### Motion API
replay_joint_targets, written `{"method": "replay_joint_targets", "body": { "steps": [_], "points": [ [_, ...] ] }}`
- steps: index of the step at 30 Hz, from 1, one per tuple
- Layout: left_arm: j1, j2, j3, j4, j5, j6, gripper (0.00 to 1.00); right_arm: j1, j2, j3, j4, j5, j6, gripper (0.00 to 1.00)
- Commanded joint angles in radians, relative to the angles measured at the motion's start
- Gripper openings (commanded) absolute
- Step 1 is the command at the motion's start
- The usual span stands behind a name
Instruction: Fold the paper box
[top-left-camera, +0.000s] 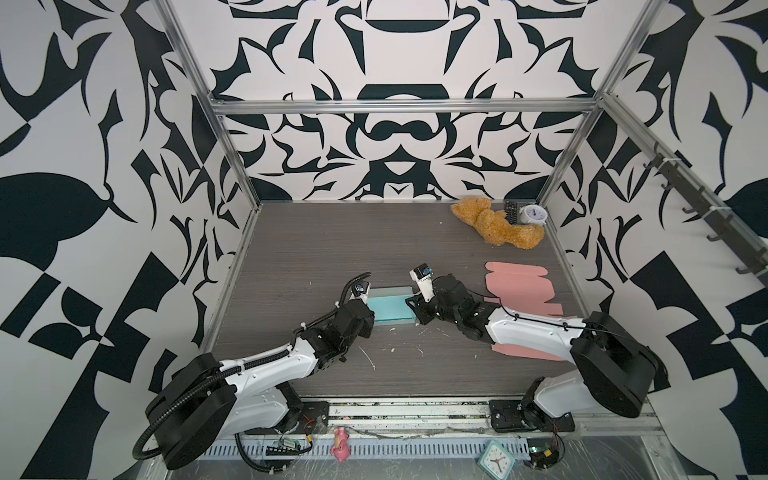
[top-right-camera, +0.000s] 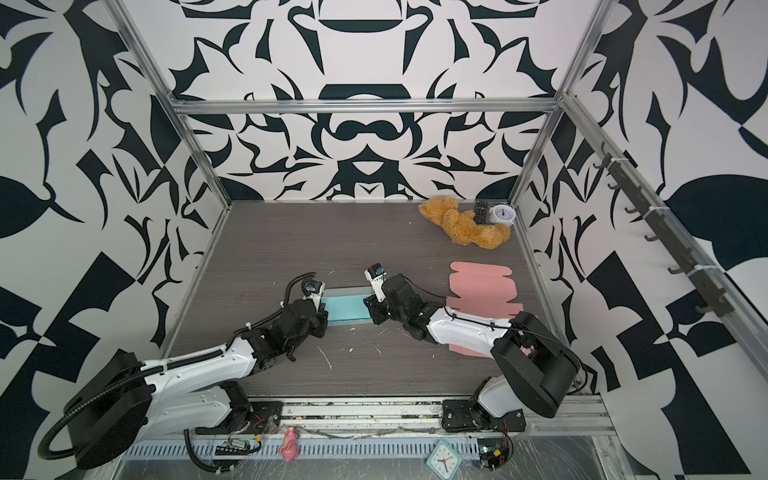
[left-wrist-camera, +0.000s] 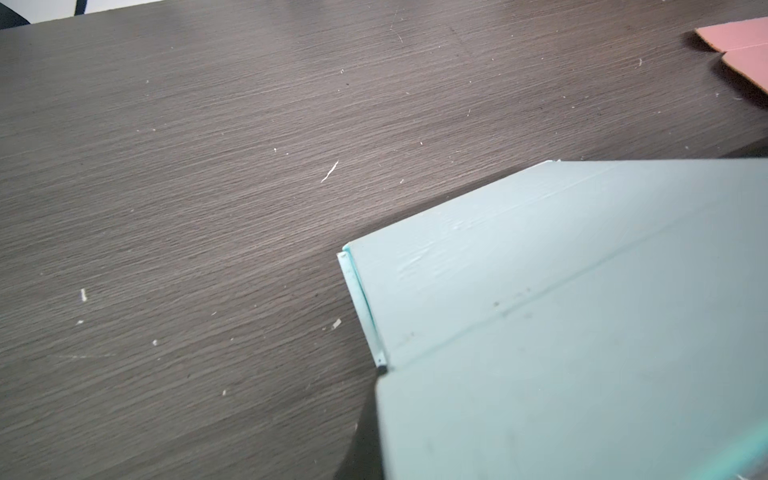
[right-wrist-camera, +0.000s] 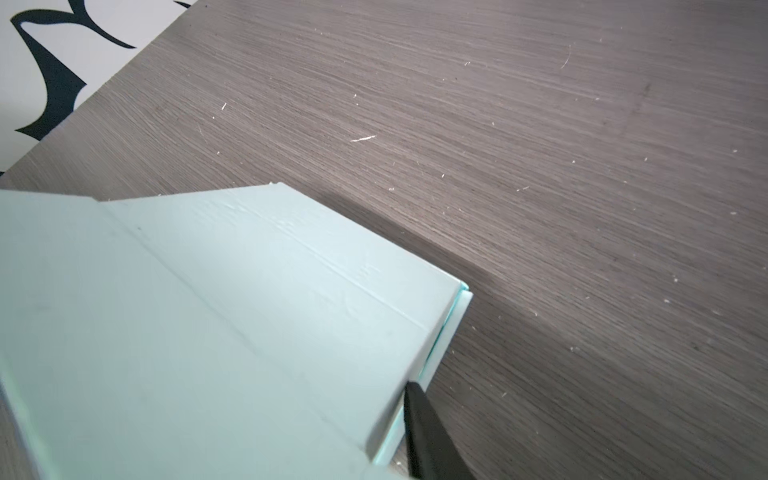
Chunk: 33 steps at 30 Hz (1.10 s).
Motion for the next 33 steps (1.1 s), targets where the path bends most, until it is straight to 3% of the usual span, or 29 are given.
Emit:
{"method": "replay_joint_targets", "body": {
  "steps": [1, 7, 20, 26, 33],
  "points": [
    [-0.023, 0.004, -0.019, 0.041, 0.007, -0.016, 0.09, 0.011, -0.03, -0.023, 0.046, -0.003, -0.016, 0.34],
    [-0.04, 0.03, -0.031, 0.063, -0.012, -0.018, 0.09, 0.012, -0.048, -0.062, 0.075, 0.009, -0.014, 0.39],
    [-0.076, 0.05, -0.043, 0.084, -0.058, -0.037, 0.09, 0.015, -0.169, -0.197, 0.088, 0.046, 0.0, 0.65],
    [-0.096, 0.065, -0.041, 0.084, -0.087, -0.047, 0.09, 0.016, -0.261, -0.238, 0.055, 0.01, 0.001, 0.69],
    [-0.103, 0.053, -0.055, 0.085, -0.103, -0.056, 0.1, 0.018, -0.386, -0.217, -0.063, -0.07, -0.093, 0.71]
  ]
}}
